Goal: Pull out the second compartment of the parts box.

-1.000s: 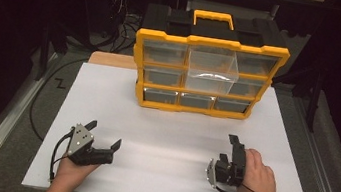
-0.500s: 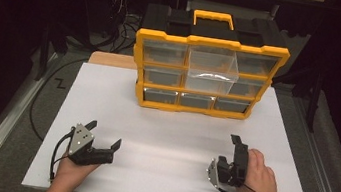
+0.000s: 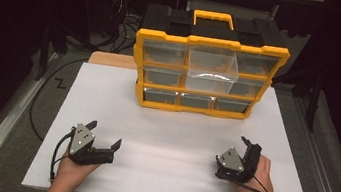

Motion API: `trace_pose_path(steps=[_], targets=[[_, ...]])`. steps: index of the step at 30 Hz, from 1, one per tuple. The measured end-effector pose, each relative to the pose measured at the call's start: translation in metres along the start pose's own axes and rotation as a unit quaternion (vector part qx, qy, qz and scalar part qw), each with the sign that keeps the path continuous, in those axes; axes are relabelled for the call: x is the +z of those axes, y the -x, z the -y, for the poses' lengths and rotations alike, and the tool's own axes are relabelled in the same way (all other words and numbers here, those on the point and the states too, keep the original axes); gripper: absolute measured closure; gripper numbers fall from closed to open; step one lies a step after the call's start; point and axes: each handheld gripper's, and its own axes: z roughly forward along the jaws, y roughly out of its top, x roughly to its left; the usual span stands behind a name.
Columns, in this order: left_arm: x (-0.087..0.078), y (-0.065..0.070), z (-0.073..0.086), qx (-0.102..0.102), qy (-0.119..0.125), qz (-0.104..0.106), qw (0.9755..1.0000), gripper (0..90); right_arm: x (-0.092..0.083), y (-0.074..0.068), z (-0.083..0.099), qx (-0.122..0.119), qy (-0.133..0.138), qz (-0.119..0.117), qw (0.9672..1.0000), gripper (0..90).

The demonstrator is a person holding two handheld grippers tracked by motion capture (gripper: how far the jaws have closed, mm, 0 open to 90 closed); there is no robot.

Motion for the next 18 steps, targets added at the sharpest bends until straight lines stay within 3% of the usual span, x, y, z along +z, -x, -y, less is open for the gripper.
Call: trace_pose_path(steps=[1, 3, 5, 7, 8, 11, 13, 14, 15, 18], targets=[[0.000, 0.000, 0.000, -0.002, 0.000, 0.000, 1.0000, 0.3, 0.000, 0.002, 0.001, 0.041, 0.000, -0.013, 0.9991, 0.9], [0.000, -0.001, 0.000, -0.003, 0.000, -0.001, 1.0000, 0.3, -0.002, 0.006, 0.003, 0.088, 0.010, -0.028, 0.9956, 0.9], [0.000, -0.001, 0.000, -0.003, 0.002, -0.001, 1.0000, 0.3, -0.006, 0.011, 0.006, 0.155, 0.031, -0.054, 0.9860, 0.9], [0.000, -0.001, 0.000, -0.005, 0.003, -0.001, 1.0000, 0.3, -0.009, 0.014, 0.009, 0.196, 0.053, -0.066, 0.9770, 1.0], [0.000, -0.001, 0.000, -0.006, 0.004, 0.000, 1.0000, 0.3, -0.011, 0.015, 0.010, 0.223, 0.066, -0.071, 0.9700, 1.0], [-0.001, -0.001, -0.001, -0.007, 0.007, -0.002, 0.9999, 0.3, -0.016, 0.019, 0.015, 0.302, 0.102, -0.097, 0.9428, 1.0], [-0.001, -0.001, -0.001, -0.010, 0.008, -0.001, 0.9999, 0.3, -0.018, 0.023, 0.020, 0.360, 0.127, -0.118, 0.9167, 1.2], [-0.001, -0.001, -0.001, -0.010, 0.008, -0.001, 0.9999, 0.3, -0.018, 0.024, 0.021, 0.373, 0.132, -0.128, 0.9094, 1.1], [-0.001, -0.001, -0.001, -0.011, 0.007, -0.001, 0.9999, 0.3, -0.018, 0.024, 0.022, 0.383, 0.135, -0.131, 0.9042, 1.2], [0.000, -0.001, -0.001, -0.012, 0.005, -0.001, 0.9999, 0.3, -0.017, 0.024, 0.022, 0.374, 0.131, -0.124, 0.9096, 1.2]])
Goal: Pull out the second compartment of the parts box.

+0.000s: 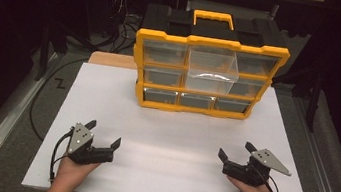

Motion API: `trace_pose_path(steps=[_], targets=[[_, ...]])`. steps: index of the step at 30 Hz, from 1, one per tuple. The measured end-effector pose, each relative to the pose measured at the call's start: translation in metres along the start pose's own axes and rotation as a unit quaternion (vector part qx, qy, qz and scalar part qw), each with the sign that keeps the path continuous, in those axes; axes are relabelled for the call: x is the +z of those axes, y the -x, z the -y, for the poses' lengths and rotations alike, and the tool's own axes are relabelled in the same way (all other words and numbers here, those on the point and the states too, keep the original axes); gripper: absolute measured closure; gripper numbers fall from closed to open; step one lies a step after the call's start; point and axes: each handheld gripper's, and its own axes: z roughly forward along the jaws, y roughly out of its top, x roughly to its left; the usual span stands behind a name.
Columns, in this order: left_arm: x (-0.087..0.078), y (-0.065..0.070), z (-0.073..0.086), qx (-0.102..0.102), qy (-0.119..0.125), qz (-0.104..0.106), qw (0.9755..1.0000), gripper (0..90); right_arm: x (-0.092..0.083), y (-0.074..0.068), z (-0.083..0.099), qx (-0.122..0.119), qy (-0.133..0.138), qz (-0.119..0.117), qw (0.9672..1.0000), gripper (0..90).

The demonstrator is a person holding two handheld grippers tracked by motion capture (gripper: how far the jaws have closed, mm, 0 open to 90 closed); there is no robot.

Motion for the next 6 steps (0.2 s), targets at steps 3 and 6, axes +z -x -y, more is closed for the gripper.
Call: trace_pose_path(steps=[3, 6], targets=[[-0.0005, 0.0006, 0.0000, 0.000, 0.000, -0.001, 1.0000, 0.3, 0.0010, -0.0014, 0.0004, -0.005, -0.003, -0.003, 1.0000, 1.2], [-0.0007, 0.0004, -0.0002, -0.001, 0.001, -0.001, 1.0000, 0.3, 0.0002, -0.0023, -0.0003, -0.014, 0.000, -0.003, 0.9999, 1.2]])
